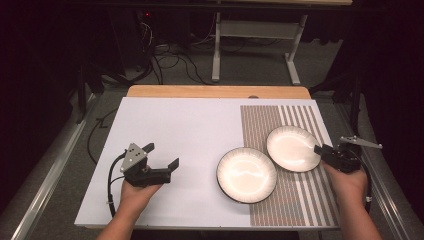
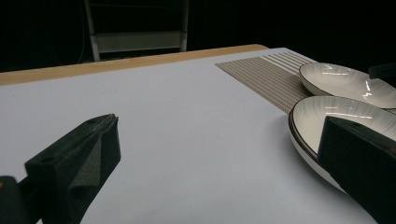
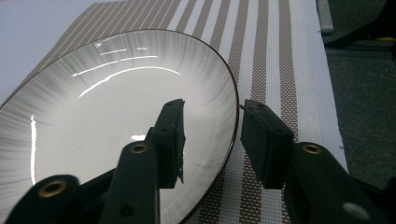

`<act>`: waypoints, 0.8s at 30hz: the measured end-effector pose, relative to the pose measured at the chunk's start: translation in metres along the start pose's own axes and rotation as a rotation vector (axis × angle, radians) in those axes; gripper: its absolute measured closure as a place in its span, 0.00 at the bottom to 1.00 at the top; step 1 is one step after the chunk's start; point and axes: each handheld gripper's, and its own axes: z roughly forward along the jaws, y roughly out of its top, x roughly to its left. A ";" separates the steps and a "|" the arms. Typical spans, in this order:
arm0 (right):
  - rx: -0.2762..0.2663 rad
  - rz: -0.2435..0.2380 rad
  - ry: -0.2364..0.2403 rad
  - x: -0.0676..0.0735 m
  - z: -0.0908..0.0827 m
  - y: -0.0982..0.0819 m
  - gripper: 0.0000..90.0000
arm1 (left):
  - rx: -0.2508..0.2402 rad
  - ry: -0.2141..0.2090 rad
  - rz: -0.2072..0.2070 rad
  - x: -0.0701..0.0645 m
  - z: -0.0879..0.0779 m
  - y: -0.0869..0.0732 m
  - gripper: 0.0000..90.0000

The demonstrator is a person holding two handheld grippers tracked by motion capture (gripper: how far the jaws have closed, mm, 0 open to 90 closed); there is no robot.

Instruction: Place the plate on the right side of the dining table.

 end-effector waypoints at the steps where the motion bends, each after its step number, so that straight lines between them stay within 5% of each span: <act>1: -0.008 -0.007 0.001 0.002 -0.002 0.000 0.62 | 0.000 0.000 0.001 0.000 0.000 0.000 0.00; 12: -0.127 -0.102 0.086 0.030 -0.028 -0.002 0.27 | 0.003 -0.005 0.014 -0.002 -0.001 0.000 0.00; 24: -0.199 -0.196 0.182 0.086 -0.048 -0.006 0.08 | -0.002 -0.012 0.025 -0.004 -0.005 0.003 0.00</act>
